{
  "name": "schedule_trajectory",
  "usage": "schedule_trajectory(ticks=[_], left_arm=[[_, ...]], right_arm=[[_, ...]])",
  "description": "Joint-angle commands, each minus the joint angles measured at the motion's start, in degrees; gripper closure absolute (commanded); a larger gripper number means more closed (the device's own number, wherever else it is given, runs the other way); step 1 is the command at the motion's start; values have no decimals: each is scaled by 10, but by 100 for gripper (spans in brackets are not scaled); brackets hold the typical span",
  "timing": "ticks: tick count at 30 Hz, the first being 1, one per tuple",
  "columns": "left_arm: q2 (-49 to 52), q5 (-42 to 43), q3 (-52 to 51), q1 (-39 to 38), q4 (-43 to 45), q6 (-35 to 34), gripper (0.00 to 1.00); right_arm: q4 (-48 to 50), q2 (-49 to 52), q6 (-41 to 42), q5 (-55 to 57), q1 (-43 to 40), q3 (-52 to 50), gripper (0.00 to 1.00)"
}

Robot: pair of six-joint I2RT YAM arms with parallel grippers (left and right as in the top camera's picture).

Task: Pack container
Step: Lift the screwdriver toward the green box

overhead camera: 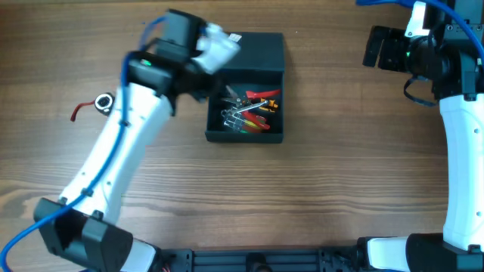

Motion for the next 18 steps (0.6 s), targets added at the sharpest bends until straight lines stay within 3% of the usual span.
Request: schedule_trajectory(ticks=[1,18], left_arm=[[18,16,7,-57,31,184,96],[183,24,7,-37,53,177,96]], right_arm=[[0,2,-1,3,-2,-2,0],[-11,2,-3,-1,-2,-2,0]])
